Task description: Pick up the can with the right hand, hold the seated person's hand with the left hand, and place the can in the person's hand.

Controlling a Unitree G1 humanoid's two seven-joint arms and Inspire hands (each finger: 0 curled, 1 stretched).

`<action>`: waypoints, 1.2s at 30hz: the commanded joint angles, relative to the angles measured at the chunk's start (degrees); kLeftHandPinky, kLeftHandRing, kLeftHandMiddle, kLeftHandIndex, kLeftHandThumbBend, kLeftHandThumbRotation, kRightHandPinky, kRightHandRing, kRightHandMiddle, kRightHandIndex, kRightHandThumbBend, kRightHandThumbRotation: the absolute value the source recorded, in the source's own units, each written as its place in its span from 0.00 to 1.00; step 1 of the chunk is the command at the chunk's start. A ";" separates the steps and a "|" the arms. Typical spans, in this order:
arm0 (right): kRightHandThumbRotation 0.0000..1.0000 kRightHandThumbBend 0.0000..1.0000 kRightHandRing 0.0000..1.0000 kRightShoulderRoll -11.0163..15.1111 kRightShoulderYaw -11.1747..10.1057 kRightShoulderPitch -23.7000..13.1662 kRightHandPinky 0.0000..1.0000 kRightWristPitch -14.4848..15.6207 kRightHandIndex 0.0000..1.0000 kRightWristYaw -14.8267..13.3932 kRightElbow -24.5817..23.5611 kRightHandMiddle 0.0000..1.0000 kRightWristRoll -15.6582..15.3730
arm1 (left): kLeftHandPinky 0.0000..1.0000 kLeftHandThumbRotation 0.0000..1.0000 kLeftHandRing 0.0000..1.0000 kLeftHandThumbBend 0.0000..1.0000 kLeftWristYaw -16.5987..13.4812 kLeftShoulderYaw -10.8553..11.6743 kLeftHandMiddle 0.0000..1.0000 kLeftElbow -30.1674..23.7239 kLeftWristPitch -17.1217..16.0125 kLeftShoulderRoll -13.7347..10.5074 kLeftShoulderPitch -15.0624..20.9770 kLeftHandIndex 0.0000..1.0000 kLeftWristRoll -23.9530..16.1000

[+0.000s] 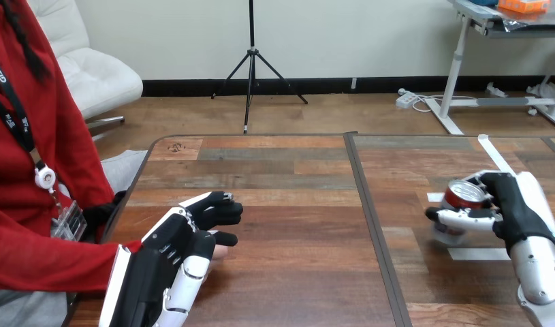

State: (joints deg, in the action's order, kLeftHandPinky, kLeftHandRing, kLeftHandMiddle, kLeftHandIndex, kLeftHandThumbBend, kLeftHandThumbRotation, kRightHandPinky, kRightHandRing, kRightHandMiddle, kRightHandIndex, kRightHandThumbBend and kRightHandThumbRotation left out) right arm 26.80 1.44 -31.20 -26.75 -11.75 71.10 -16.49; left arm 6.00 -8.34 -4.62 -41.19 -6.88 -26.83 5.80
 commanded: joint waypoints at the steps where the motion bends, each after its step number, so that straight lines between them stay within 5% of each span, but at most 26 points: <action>1: 0.00 0.73 0.34 1.40 1.07 -4.39 0.29 -3.65 0.47 0.09 -4.54 0.41 -0.87 | 0.60 0.76 0.72 0.48 -0.22 0.64 0.70 -1.08 -0.78 2.01 2.39 0.70 0.21; 19: 0.00 0.74 0.35 2.28 0.62 -3.64 0.30 -5.38 0.46 4.67 -10.26 0.41 -0.53 | 0.58 0.73 0.70 0.46 -0.56 2.81 0.69 -1.51 -0.09 1.10 3.56 0.69 0.39; 26: 0.00 0.74 0.37 2.59 0.30 -2.90 0.34 -4.31 0.46 5.92 -14.18 0.43 -0.47 | 0.56 0.71 0.69 0.44 -0.85 5.06 0.68 -1.45 -0.61 0.25 5.17 0.68 -0.57; 36: 0.00 0.75 0.36 3.08 -0.25 -1.18 0.33 -3.88 0.46 8.04 -20.17 0.43 0.04 | 0.55 0.67 0.69 0.54 -2.68 9.18 0.68 -3.43 1.97 -1.07 6.12 0.67 -5.29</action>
State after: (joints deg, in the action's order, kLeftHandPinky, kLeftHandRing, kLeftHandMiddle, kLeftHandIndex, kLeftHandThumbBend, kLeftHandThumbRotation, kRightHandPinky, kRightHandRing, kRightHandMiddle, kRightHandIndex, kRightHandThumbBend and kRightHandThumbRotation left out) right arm 27.75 2.25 -30.68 -29.94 -4.49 57.33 -17.78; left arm 4.66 -1.89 -4.91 -40.25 -7.58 -24.46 3.25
